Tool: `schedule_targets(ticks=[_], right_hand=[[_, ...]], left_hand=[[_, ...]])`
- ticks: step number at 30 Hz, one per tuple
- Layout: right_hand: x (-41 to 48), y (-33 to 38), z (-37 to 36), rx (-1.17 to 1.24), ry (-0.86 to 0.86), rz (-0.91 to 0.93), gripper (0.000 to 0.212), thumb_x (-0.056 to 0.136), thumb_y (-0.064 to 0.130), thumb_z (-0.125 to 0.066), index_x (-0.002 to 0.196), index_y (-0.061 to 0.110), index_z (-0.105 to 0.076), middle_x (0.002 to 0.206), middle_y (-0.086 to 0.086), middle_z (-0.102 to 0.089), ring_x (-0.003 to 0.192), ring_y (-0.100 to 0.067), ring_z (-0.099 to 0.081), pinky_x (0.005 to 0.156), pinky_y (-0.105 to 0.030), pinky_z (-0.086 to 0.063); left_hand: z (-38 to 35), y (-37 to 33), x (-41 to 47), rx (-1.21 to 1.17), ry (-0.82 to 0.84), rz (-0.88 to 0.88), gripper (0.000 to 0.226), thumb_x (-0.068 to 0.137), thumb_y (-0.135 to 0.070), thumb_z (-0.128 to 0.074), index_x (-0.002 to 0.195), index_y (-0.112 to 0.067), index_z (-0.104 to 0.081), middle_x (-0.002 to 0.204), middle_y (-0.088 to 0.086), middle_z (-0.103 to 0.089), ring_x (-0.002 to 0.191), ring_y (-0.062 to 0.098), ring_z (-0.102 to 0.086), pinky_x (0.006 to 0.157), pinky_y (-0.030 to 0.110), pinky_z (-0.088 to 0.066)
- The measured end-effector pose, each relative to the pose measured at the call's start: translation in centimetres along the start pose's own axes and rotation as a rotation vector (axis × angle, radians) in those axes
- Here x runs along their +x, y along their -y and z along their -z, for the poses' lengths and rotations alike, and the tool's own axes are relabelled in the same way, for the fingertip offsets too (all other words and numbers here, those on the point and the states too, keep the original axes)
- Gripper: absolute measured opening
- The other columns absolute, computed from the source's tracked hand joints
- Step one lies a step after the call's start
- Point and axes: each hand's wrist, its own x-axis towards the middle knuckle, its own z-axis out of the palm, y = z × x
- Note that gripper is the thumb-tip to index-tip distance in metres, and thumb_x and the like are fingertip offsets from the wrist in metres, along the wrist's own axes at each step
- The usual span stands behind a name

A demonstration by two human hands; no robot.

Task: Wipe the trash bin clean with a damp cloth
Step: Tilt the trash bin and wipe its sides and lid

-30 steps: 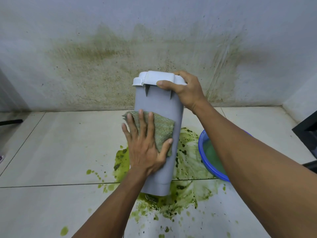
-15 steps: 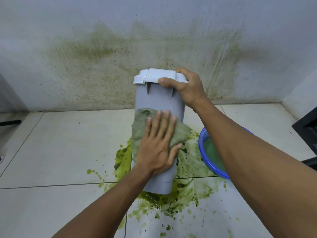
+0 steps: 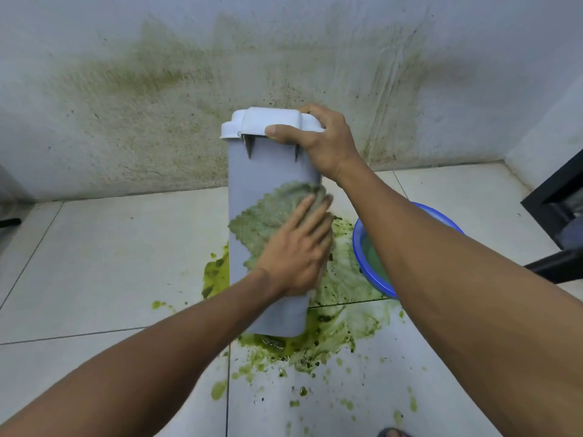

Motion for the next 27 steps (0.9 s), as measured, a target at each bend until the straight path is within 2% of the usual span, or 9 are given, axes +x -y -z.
schedule_targets(ticks=[3, 5, 9, 13, 16, 18, 20, 23, 27], right_hand=[[-0.1, 0.2, -0.3, 0.005, 0.034, -0.019, 0.046, 0.058, 0.059, -0.087, 0.084, 0.027, -0.068, 0.093, 0.01, -0.067, 0.082, -0.009, -0.064, 0.065, -0.026, -0.048], [-0.1, 0.2, -0.5, -0.008, 0.026, -0.02, 0.05, 0.054, 0.065, -0.085, 0.085, 0.029, -0.068, 0.097, 0.009, -0.067, 0.085, -0.01, -0.065, 0.066, -0.025, -0.048], [-0.3, -0.3, -0.2, -0.02, -0.017, -0.023, 0.056, 0.049, 0.071, -0.082, 0.088, 0.034, -0.068, 0.101, 0.011, -0.067, 0.091, -0.01, -0.065, 0.072, -0.028, -0.051], [-0.5, -0.5, -0.3, -0.033, -0.044, -0.001, 0.059, 0.047, 0.073, -0.081, 0.087, 0.031, -0.069, 0.1, 0.008, -0.067, 0.091, -0.012, -0.064, 0.073, -0.031, -0.052], [-1.0, -0.4, -0.4, -0.031, -0.058, 0.009, 0.062, 0.048, 0.072, -0.081, 0.091, 0.03, -0.07, 0.103, 0.007, -0.067, 0.093, -0.012, -0.064, 0.075, -0.032, -0.054], [-1.8, -0.4, -0.4, -0.028, -0.054, 0.04, 0.062, 0.049, 0.07, -0.081, 0.095, 0.029, -0.071, 0.106, 0.008, -0.068, 0.095, -0.011, -0.064, 0.075, -0.031, -0.053], [-2.8, -0.4, 0.0, -0.011, -0.033, 0.072, 0.063, 0.05, 0.067, -0.081, 0.099, 0.028, -0.072, 0.108, 0.007, -0.068, 0.097, -0.01, -0.064, 0.075, -0.028, -0.053], [-4.8, -0.3, 0.5, 0.014, 0.028, 0.138, 0.068, 0.049, 0.063, -0.081, 0.105, 0.026, -0.072, 0.113, 0.006, -0.066, 0.102, -0.008, -0.062, 0.076, -0.016, -0.048], [-7.6, -0.5, 0.0, 0.014, 0.152, 0.309, 0.074, 0.051, 0.056, -0.086, 0.115, 0.02, -0.071, 0.126, 0.004, -0.064, 0.123, -0.009, -0.056, 0.102, -0.025, -0.044]], left_hand=[[-1.5, -3.7, -3.1, 0.142, 0.288, -0.205, 0.056, 0.101, -0.036, -0.036, 0.13, 0.001, -0.065, 0.141, 0.027, -0.058, 0.145, 0.044, -0.038, 0.123, 0.06, 0.006], [-2.7, -4.4, -6.4, 0.152, 0.341, -0.342, 0.055, 0.1, -0.039, -0.038, 0.129, -0.002, -0.066, 0.138, 0.025, -0.061, 0.14, 0.041, -0.044, 0.124, 0.056, -0.003], [-5.0, -1.1, -10.8, -0.008, 0.008, -0.343, 0.057, 0.104, -0.049, -0.038, 0.148, -0.016, -0.053, 0.155, 0.01, -0.05, 0.146, 0.025, -0.04, 0.118, 0.043, -0.027], [-5.4, 1.8, -10.5, -0.232, -0.298, 0.228, 0.061, 0.106, -0.048, -0.036, 0.159, -0.019, -0.029, 0.165, 0.017, -0.026, 0.156, 0.035, -0.018, 0.123, 0.055, -0.021], [-3.6, 0.8, -7.9, -0.646, -0.424, 0.858, 0.063, 0.105, -0.044, -0.035, 0.162, -0.018, -0.022, 0.168, 0.012, -0.022, 0.157, 0.028, -0.016, 0.126, 0.042, -0.018], [-1.6, 1.2, -5.6, -0.979, -0.493, 1.317, 0.059, 0.105, -0.051, -0.03, 0.158, -0.023, -0.036, 0.159, 0.004, -0.043, 0.148, 0.02, -0.037, 0.119, 0.034, -0.03], [0.0, 3.3, -4.0, -1.246, -0.506, 1.655, 0.058, 0.106, -0.054, -0.029, 0.134, -0.018, -0.064, 0.131, 0.007, -0.067, 0.125, 0.029, -0.059, 0.106, 0.04, -0.045], [2.4, 7.8, -3.4, -1.804, -0.614, 1.757, 0.054, 0.106, -0.054, -0.04, 0.097, -0.014, -0.075, 0.101, 0.007, -0.076, 0.097, 0.027, -0.07, 0.093, 0.044, -0.057], [4.5, 11.6, -4.6, -2.236, -0.813, 1.621, 0.039, 0.103, -0.028, -0.037, 0.104, -0.014, -0.073, 0.116, 0.013, -0.07, 0.104, 0.034, -0.066, 0.093, 0.045, -0.054]])
